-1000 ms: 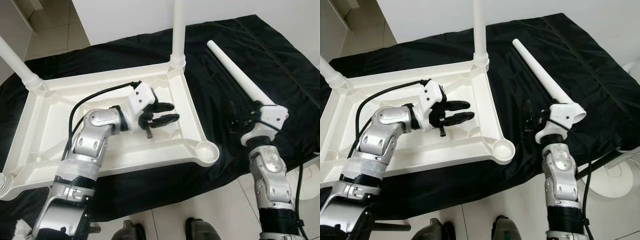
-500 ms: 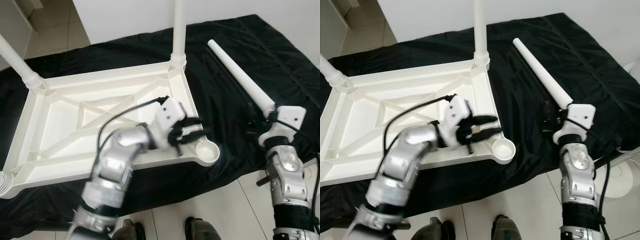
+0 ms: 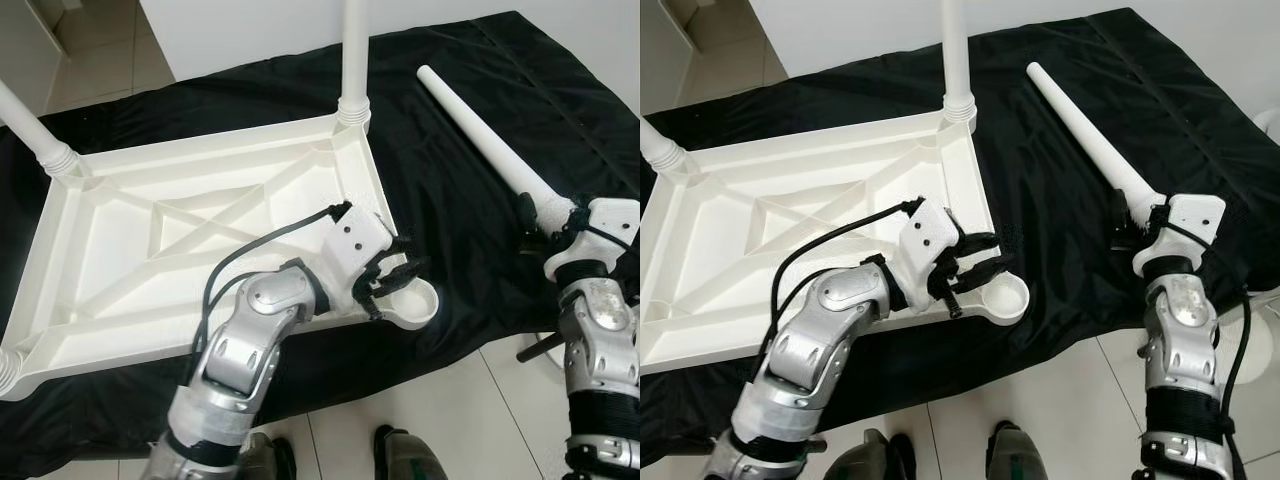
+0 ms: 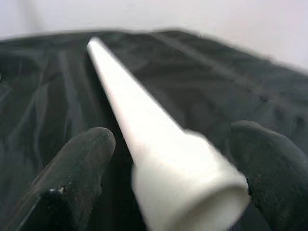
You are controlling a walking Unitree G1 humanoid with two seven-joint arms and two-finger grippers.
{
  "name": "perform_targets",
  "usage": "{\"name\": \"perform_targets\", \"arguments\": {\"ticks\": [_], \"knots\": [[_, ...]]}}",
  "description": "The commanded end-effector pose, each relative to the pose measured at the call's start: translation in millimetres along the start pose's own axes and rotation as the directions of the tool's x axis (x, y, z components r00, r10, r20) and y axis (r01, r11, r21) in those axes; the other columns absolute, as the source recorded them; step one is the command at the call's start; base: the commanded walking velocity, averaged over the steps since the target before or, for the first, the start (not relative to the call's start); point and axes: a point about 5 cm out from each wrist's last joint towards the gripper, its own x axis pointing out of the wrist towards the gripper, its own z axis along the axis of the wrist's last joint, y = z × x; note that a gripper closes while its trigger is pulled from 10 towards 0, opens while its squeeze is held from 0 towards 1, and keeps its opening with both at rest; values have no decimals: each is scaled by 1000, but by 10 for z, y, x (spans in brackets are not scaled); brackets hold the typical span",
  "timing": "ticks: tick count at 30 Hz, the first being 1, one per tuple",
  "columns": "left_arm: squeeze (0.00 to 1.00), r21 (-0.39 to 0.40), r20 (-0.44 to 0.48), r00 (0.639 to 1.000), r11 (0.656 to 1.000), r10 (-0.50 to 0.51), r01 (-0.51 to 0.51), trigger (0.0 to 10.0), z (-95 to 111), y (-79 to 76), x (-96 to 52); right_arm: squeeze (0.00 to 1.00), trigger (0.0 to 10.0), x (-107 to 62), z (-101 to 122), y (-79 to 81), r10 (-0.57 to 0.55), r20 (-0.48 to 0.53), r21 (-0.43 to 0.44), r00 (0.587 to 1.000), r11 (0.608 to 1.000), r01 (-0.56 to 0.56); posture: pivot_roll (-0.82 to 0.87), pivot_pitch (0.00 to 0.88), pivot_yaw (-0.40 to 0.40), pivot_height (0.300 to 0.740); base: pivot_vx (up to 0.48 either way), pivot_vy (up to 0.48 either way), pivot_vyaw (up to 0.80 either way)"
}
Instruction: Building children table
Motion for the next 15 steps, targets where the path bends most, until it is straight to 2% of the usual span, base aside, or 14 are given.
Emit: {"name": "perform_targets", "arguments": {"ticks": [1,5,7,12,15], "knots": [[0,-10,-9,1000,1000,22,-22,10000,-8,-7,-24,0,10000,-30,-117,43,26,-52,23,998,999,-24,-87,223,147,740,0,0,0],[0,-10,-17,999,1000,29,-29,10000,0,-3,-32,0,10000,23,-142,19,46,-70,43,996,998,-43,-71,229,153,740,0,0,0],[0,-11,-25,999,999,36,-36,10000,7,4,-44,0,10000,99,-144,-1,77,-75,45,994,996,-74,-61,232,160,740,0,0,0],[0,-13,-31,999,999,39,-39,10000,13,2,-56,0,10000,142,-147,1,107,-77,52,991,993,-104,-55,233,164,740,0,0,0],[0,-10,-34,999,999,42,-43,10000,32,0,-48,0,10000,200,-187,19,165,-97,65,982,985,-159,-38,233,165,740,0,0,0]]}}
